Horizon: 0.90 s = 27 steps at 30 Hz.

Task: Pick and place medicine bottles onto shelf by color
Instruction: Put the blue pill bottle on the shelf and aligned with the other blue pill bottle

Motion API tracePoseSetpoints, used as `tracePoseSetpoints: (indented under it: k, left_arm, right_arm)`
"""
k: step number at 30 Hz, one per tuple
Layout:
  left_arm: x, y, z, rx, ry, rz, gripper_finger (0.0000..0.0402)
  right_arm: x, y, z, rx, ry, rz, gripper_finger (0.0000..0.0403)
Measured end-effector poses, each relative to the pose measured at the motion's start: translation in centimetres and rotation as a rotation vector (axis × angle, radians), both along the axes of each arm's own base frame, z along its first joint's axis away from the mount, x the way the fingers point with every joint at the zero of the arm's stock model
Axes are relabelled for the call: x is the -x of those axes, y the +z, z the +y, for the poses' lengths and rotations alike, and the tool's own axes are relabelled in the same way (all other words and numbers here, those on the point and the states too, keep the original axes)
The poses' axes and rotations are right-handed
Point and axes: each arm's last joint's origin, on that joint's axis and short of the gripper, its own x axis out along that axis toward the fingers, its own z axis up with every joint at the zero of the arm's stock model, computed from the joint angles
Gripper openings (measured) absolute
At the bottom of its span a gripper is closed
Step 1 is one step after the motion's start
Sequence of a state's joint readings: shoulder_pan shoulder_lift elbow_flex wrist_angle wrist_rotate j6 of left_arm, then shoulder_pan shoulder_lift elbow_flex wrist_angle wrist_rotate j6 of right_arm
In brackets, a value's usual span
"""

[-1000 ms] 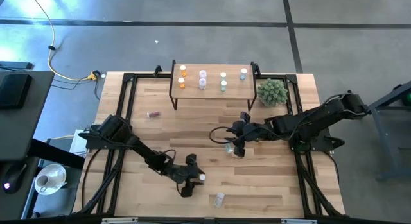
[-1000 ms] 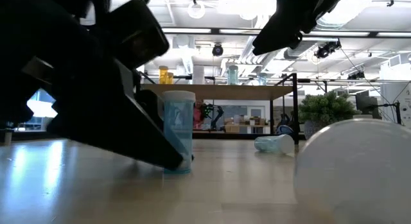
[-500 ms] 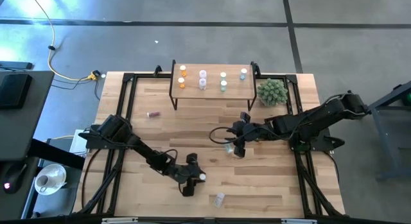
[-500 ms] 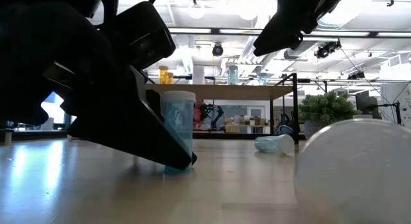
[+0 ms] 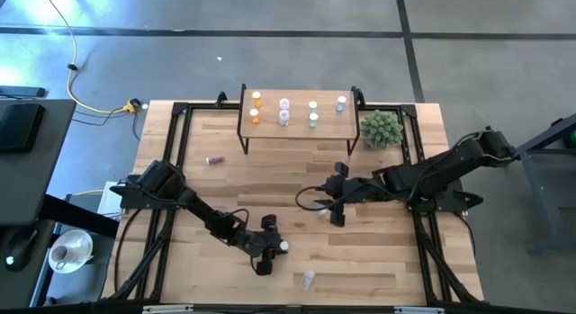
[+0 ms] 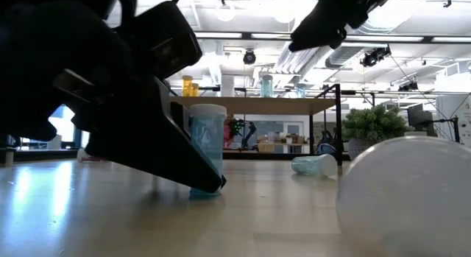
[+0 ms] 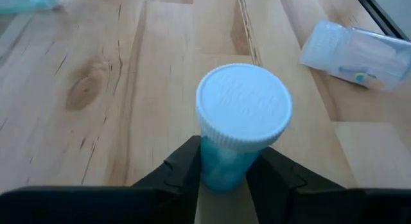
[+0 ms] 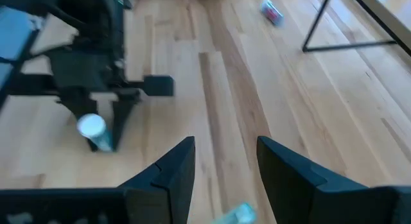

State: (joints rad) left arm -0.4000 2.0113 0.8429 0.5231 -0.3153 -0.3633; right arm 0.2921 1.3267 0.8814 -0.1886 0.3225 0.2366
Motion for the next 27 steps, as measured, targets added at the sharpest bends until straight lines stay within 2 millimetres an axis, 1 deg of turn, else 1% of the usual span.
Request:
tracePoseSetpoints:
  k: [4, 9, 16, 22, 27]
  left_arm:
    - [-0.8, 0.4, 0.6, -0.028, -0.010, -0.009, 0.0103]
    - [-2.2, 1.2, 1.7, -0.026, -0.040, 0.033, 0.0098]
    - [-3.9, 2.3, 3.2, -0.113, -0.017, 0.152, 0.0100]
    - [-5.0, 3.5, 3.8, -0.192, -0.036, 0.203, 0.0100]
    - [-5.6, 4.3, 4.3, -0.272, -0.013, 0.224, 0.0101]
  right_arm:
    - [0.0, 0.2, 0.8, -0.027, 0.017, -0.029, 0.0158]
    - [-0.4, -0.5, 1.7, 0.005, 0.059, -0.011, 0.0158]
    - [-1.3, -1.9, 2.0, 0.066, 0.093, 0.019, 0.0158]
    - [-1.4, -2.0, 2.0, 0.071, 0.110, 0.022, 0.0158]
    - [-1.4, -2.1, 2.2, 0.021, 0.178, 0.034, 0.0158]
